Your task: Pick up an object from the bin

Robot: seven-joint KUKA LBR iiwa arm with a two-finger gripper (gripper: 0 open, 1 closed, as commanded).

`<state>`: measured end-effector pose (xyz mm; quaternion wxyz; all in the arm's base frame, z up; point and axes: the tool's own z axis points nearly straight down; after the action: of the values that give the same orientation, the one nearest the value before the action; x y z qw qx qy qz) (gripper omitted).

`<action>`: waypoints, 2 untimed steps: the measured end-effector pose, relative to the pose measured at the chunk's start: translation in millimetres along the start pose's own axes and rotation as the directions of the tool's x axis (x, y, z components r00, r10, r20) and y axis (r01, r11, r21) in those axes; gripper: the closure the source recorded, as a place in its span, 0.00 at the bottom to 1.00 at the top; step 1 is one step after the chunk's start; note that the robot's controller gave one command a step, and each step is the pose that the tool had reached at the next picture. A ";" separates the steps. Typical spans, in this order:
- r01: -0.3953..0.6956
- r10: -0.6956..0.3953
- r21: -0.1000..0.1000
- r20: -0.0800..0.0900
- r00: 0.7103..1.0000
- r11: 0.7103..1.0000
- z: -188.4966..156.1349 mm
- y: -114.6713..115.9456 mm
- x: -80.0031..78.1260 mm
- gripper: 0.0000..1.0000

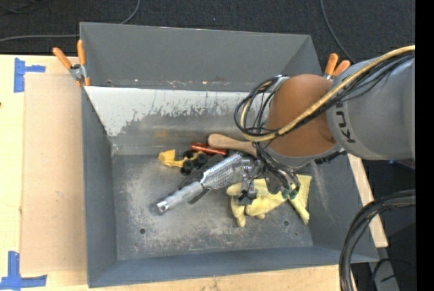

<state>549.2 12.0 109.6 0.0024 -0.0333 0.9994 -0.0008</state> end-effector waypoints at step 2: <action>0.103 -0.103 -0.001 -0.008 0.995 0.995 33.7 0.0 56.8 0.00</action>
Offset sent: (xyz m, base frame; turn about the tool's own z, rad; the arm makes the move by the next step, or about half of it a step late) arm -0.0614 -0.0055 -0.0396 -0.1089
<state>492.7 8.1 75.6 -0.0014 -0.0849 0.9964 -0.0006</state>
